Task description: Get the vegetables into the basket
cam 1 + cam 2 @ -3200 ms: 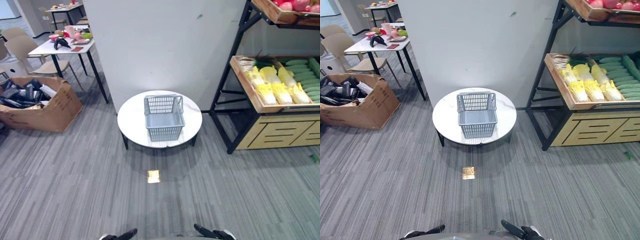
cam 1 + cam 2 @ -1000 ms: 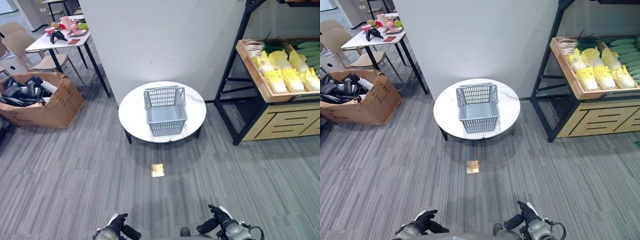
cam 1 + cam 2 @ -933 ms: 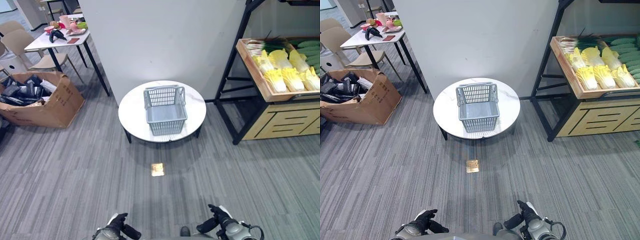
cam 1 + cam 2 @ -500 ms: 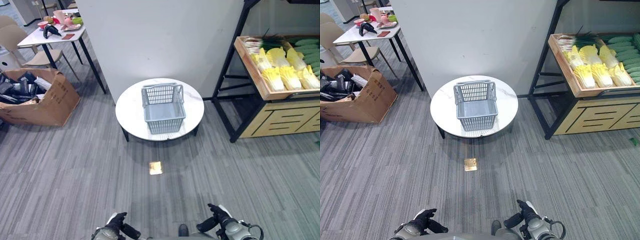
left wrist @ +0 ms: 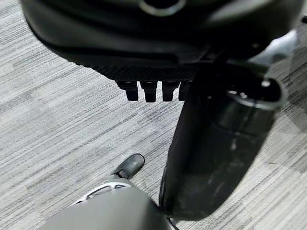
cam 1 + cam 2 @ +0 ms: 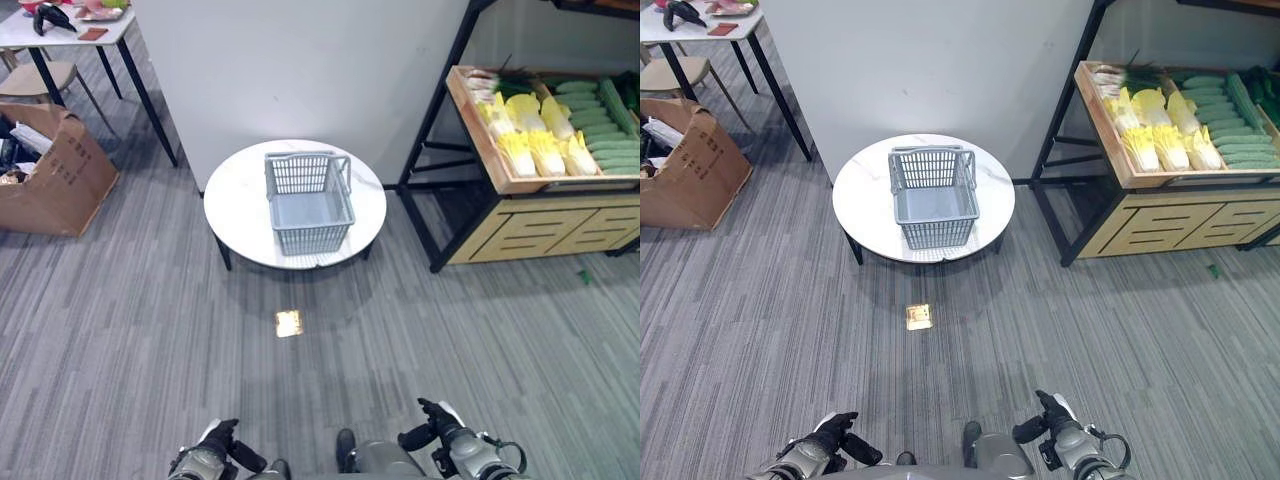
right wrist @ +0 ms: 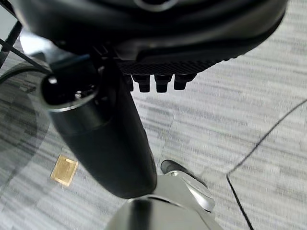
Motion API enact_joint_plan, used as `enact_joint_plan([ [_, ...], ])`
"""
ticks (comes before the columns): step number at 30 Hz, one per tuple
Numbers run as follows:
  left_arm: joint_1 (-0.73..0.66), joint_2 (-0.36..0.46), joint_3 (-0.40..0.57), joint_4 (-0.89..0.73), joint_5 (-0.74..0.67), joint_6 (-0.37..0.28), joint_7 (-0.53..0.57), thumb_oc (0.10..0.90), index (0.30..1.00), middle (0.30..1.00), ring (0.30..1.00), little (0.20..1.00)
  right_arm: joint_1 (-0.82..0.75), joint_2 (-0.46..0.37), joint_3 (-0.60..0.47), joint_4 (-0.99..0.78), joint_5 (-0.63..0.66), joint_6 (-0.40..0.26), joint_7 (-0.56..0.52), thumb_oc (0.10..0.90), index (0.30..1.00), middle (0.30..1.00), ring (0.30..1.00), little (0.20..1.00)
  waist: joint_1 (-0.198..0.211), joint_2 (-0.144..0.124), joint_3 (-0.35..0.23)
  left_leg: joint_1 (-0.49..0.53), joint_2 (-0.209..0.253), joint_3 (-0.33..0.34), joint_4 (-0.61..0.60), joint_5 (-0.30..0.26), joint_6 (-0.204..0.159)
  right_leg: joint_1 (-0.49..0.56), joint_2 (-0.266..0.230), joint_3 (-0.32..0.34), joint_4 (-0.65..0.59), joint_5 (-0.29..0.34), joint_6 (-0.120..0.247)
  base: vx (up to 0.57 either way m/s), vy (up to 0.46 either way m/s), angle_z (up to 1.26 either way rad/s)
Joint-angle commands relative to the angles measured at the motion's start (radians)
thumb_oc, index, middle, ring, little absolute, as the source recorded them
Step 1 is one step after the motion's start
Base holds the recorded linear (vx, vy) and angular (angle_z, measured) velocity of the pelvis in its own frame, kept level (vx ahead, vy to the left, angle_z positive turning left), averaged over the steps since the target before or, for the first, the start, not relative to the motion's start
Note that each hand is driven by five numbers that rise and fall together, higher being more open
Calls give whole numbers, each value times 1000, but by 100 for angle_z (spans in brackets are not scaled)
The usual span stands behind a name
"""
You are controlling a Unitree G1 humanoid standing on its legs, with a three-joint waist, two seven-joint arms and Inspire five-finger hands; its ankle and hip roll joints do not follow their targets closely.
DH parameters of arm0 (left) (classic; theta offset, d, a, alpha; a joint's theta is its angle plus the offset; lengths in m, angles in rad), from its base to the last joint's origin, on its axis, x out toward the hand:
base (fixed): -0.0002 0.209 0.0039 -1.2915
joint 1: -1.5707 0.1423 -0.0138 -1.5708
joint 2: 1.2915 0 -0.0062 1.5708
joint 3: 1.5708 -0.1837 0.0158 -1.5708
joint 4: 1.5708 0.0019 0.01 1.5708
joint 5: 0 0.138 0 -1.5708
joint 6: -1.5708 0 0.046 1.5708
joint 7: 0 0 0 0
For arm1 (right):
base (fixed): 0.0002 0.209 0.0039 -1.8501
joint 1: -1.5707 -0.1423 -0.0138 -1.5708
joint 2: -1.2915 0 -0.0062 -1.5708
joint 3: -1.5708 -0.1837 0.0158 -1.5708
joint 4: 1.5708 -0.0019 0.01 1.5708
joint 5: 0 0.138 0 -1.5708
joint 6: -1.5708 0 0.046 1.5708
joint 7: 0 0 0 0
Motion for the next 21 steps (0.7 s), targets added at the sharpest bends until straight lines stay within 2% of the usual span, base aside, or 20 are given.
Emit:
enact_joint_plan([
  [1,-12,26,1,38,2,1,-7,900,1000,1000,1000,1000,30,17,55,42,38,16,7,900,1000,1000,1000,1000,-29,-58,17,29,-40,-45,-2,-27,-80,-18,-55,52,-232,235,96,268,-34,1],
  [3,-14,30,6,52,6,3,-14,900,1000,1000,1000,1000,34,22,59,41,34,16,8,900,1000,1000,1000,1000,-44,-58,15,45,-37,-51,-2,-38,-84,-38,-42,52,-265,248,100,194,-15,21],
  [5,-16,45,25,61,-2,5,-26,900,1000,1000,1000,1000,42,20,58,41,24,19,17,900,1000,1000,1000,1000,-55,-60,3,77,-44,-58,-2,-66,-90,-52,-32,-20,-312,267,103,248,-30,33],
  [7,-7,45,28,64,1,9,-30,900,1000,1000,1000,1000,53,18,56,38,23,19,18,900,1000,1000,1000,1000,-64,-57,-7,93,-45,-63,-2,-75,-92,-41,-31,-51,-302,267,93,204,-39,35],
  [12,-7,52,31,82,9,19,-38,900,1000,1000,1000,1000,69,1,52,32,45,11,19,900,1000,1000,1000,1000,-97,-24,-51,137,-12,-92,-2,-95,-109,-20,3,-31,-298,256,59,236,-77,27],
  [13,-7,51,34,93,10,24,-40,900,1000,1000,1000,1000,76,-7,51,32,47,10,25,900,1000,1000,1000,1000,-111,-2,-65,157,16,-101,-2,-81,-126,-18,12,-43,-274,235,47,360,-135,33],
  [15,-8,51,36,94,8,26,-38,900,1000,1000,1000,1000,77,-11,52,33,43,10,24,900,1000,1000,1000,1000,-116,8,-71,163,28,-102,-2,-68,-135,-17,18,-49,-265,223,39,246,-110,26],
  [16,-12,54,34,95,6,29,-41,900,1000,1000,1000,1000,79,-18,52,28,40,11,27,900,1000,1000,1000,1000,-128,25,-81,169,50,-106,-1,-37,-154,-17,29,-59,-250,204,27,150,-93,25],
  [17,-12,53,34,95,6,29,-41,900,1000,1000,1000,1000,79,-18,52,28,40,11,28,900,1000,1000,1000,1000,-128,25,-81,169,50,-106,-1,-37,-154,-17,29,-59,-250,204,27,218,-146,27],
  [19,-19,51,20,85,6,26,-43,900,1000,1000,1000,1000,80,-31,46,39,48,14,28,900,1000,1000,1000,1000,-141,45,-89,154,82,-106,29,13,-185,-13,47,-70,-245,176,8,153,-124,16],
  [21,-23,49,14,82,7,24,-45,900,1000,1000,1000,1000,79,-34,43,45,50,14,30,900,1000,1000,1000,1000,-147,52,-92,149,94,-106,48,33,-196,-8,54,-75,-244,163,1,154,-108,11],
])
